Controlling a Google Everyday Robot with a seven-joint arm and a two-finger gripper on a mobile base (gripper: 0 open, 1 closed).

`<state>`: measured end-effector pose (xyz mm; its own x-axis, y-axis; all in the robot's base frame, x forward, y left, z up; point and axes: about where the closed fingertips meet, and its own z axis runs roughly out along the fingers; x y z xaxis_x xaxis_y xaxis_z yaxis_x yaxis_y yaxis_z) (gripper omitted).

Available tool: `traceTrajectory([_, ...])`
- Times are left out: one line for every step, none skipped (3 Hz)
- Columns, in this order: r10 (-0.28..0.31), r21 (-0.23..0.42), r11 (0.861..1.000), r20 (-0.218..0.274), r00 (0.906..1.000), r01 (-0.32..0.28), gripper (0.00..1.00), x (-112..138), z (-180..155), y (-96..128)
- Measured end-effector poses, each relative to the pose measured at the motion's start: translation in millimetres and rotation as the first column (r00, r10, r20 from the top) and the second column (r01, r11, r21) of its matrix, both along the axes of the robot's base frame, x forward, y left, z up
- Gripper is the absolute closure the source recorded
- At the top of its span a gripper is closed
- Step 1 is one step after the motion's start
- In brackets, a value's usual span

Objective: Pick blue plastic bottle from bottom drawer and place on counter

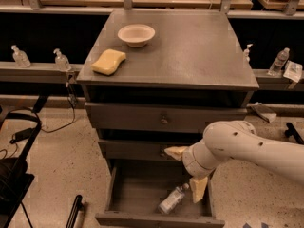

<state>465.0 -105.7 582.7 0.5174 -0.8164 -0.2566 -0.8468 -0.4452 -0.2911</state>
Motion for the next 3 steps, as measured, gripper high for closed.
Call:
traceTrajectory([0.03, -0.02, 0.999, -0.01, 0.9995, -0.031, 0.0, 22, -42, 7])
traceTrajectory([0.129, -0.068, 0.989, -0.005, 0.9916, -0.129, 0.0, 35, -118, 19])
traceTrajectory([0.249, -0.083, 0.966, 0.061, 0.9665, -0.244, 0.0, 44, -185, 28])
